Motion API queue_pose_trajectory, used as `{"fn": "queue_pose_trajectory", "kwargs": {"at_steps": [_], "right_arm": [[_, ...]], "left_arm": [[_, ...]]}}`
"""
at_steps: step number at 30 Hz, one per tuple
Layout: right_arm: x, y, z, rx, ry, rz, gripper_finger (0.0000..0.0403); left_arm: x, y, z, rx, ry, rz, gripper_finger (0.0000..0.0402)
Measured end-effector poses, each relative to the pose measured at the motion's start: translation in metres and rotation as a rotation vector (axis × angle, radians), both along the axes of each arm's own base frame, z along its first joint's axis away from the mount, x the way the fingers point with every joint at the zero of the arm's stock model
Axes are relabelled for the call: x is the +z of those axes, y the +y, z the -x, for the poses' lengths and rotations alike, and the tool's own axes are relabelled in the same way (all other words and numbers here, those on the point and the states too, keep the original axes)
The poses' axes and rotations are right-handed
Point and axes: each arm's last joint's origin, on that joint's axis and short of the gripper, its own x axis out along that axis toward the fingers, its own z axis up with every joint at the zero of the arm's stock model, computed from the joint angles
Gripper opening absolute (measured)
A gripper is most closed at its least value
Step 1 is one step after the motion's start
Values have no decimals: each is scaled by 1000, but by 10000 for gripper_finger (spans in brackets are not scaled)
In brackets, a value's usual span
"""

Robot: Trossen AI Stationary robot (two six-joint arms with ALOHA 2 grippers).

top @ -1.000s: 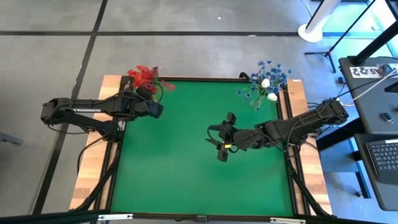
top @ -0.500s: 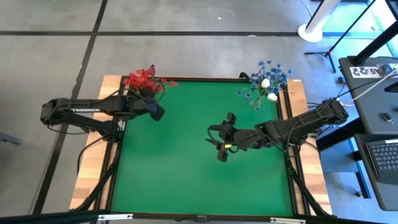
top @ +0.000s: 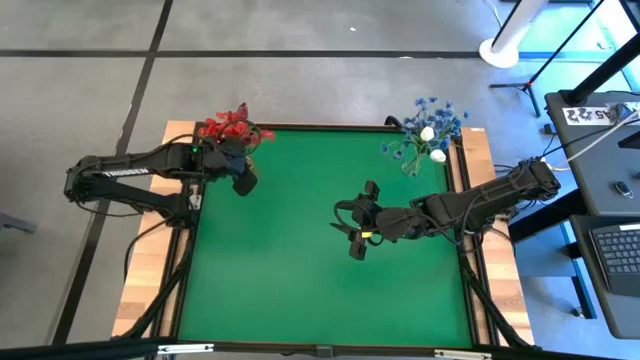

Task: Sort flowers into vase by color
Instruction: Put the dark red flower into the yellow vase, then return to Home Position

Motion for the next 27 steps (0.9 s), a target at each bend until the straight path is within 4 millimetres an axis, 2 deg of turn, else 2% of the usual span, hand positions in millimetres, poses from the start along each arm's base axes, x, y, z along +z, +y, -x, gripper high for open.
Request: {"fn": "queue_pose_trajectory", "kwargs": {"at_steps": [10, 18, 22, 27], "right_arm": [[0, 0, 0, -3, -2, -6, 216], [0, 0, 0, -3, -3, -6, 216], [1, 4, 3, 12, 0, 31, 216], [12, 17, 15, -2, -33, 162, 216]], "left_arm": [[14, -8, 3, -78, -20, 61, 258], [43, -17, 27, -75, -69, 76, 258], [52, -28, 41, -164, -163, 106, 258], [55, -51, 43, -404, -426, 121, 251]]}}
